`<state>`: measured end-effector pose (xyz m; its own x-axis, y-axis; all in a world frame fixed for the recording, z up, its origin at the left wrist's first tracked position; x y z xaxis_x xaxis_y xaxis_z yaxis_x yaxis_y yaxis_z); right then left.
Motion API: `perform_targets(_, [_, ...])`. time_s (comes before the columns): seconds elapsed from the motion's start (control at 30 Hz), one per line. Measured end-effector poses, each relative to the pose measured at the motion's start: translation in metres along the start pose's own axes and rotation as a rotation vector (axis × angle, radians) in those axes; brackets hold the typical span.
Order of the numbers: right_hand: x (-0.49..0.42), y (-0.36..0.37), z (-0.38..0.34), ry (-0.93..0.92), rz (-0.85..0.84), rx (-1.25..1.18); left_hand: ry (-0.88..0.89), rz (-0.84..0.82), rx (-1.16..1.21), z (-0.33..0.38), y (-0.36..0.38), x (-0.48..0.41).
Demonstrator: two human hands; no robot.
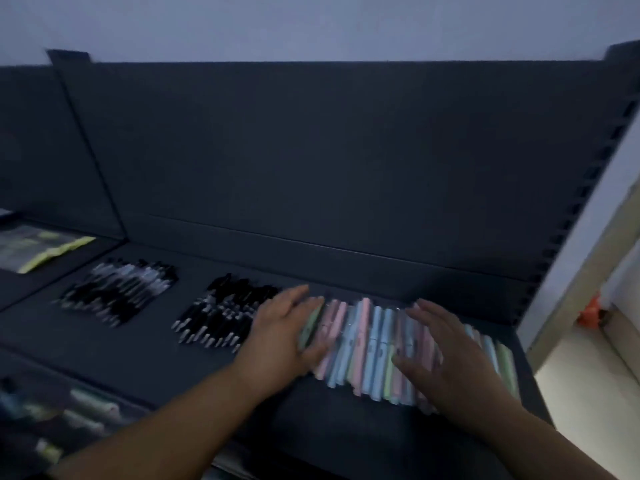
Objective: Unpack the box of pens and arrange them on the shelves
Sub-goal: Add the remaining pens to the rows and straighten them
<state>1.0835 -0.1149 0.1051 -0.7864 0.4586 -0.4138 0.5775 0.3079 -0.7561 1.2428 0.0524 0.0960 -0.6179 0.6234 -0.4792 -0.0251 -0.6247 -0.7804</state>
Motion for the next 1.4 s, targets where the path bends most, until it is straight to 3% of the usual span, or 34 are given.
perform_targets(0.17, [-0.027, 0.056, -0.064, -0.058, -0.012, -0.121, -0.302, 0.068, -0.117, -0.106, -0.07, 0.003])
perform_targets(0.3, [-0.036, 0.122, -0.107, 0.056, -0.196, -0.228, -0.397, 0.0, -0.063, -0.167, -0.087, 0.023])
perform_targets(0.5, [-0.056, 0.201, -0.158, 0.211, -0.281, -0.225, -0.339, -0.171, 0.091, -0.21, -0.066, 0.012])
perform_targets(0.8, [-0.08, 0.231, -0.158, 0.333, -0.156, 0.223, -0.173, -0.388, 0.268, -0.236, -0.028, -0.015])
perform_targets(1.03, [-0.076, 0.233, -0.163, 0.468, -0.1, 0.11, -0.013, -0.473, 0.254, -0.24, -0.022, -0.018])
perform_targets(1.4, [-0.08, 0.247, -0.178, 0.433, -0.059, 0.093, 0.013, -0.48, 0.277, -0.252, -0.034, -0.023])
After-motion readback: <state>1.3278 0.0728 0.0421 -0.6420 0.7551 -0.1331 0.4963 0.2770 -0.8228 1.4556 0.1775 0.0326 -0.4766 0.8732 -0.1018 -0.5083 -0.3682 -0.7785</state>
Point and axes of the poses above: each hand's wrist, its own x-axis away from the middle knuckle, its own y-axis out of the palm, z = x × y, the point moved 8 cm from there along -x, towards the middle knuckle, and after that the axes turned 8 degrees about z, right-handed, at the moved point
